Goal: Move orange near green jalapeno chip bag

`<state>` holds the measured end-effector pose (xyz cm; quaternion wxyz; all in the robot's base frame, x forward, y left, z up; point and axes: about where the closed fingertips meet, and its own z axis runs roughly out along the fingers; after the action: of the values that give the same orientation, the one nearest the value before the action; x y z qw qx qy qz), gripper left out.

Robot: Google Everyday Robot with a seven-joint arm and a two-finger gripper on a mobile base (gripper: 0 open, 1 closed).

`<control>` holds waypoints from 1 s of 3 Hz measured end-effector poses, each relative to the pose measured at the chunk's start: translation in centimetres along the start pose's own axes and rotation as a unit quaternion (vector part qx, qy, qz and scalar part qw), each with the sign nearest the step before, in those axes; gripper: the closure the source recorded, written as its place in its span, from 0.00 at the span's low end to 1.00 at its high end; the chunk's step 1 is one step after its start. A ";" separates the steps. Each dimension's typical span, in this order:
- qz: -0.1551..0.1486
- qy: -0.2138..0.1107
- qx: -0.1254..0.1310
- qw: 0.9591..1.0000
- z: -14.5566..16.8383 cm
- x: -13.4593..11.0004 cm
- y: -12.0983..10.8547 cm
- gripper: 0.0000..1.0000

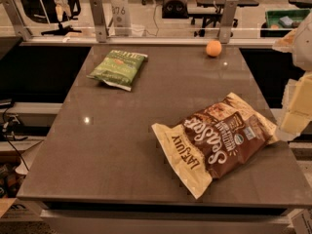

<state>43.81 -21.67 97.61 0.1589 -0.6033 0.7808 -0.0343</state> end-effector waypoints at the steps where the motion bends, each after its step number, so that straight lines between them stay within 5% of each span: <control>1: 0.000 0.000 0.001 1.000 -0.1 0.0 -0.1 0.00; 3: 0.009 -0.002 -0.007 1.000 1.3 0.1 -4.7 0.00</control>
Offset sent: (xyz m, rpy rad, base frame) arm 0.0392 -0.0131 -0.0006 0.0116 0.0605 -0.0303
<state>48.52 -22.80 97.55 0.1566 -0.5976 0.7859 -0.0262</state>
